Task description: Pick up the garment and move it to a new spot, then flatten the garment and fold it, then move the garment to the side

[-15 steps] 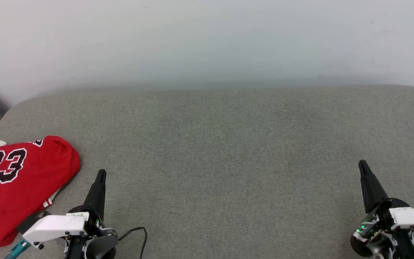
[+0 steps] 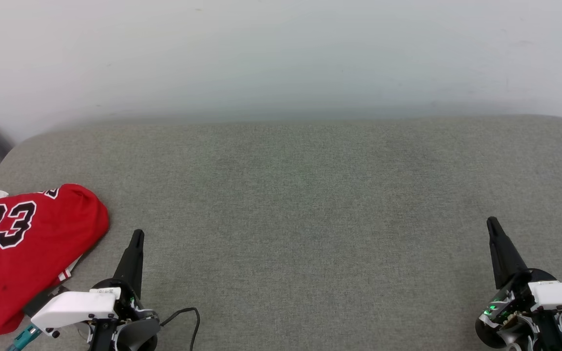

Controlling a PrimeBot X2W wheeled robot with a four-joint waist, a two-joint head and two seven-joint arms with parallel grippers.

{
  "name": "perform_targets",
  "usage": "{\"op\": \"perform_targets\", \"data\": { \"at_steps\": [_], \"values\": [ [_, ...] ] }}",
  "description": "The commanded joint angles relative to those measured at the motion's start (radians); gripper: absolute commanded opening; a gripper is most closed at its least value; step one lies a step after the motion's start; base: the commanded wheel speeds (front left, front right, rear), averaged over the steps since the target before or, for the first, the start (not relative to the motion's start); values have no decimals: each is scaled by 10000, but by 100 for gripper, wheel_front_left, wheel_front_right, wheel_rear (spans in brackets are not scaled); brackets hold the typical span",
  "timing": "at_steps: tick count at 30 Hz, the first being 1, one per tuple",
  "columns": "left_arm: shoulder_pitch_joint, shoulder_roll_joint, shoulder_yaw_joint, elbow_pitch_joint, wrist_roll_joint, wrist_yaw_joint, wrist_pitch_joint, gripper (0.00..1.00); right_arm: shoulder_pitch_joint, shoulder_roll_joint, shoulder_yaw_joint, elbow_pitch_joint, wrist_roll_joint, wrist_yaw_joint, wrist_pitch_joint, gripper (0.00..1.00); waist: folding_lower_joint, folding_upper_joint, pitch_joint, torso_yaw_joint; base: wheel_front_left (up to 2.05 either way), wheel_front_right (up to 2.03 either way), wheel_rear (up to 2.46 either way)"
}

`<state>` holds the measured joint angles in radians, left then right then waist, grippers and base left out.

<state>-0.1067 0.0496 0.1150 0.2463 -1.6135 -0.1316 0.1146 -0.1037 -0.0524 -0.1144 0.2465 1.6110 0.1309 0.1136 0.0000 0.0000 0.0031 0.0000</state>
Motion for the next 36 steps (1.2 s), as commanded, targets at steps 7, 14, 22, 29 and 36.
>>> {"op": "perform_targets", "data": {
  "at_steps": [7,14,22,29,36],
  "values": [
    [-58,-24,19,-6,12,-30,13,0,-118,48,8,8,40,-3,-2,0,0,0,0,0,0,0,0],
    [124,-11,-40,190,0,8,-6,100,132,4,8,195,-3,0,-2,100,0,0,1,0,0,0,0],
    [10,-11,-559,-33,50,8,-397,100,239,-5,136,-91,-195,-2,-340,100,0,0,8,-6,0,0,0],
    [-74,-8,-898,-302,671,8,-737,100,285,-128,349,-401,-738,-2,-707,100,0,0,6,4,0,0,0],
    [-93,-5,-1112,-565,2150,8,-1044,100,320,-335,648,-699,-1968,-2,-1036,100,0,0,-9,14,0,0,0]
  ]
}}
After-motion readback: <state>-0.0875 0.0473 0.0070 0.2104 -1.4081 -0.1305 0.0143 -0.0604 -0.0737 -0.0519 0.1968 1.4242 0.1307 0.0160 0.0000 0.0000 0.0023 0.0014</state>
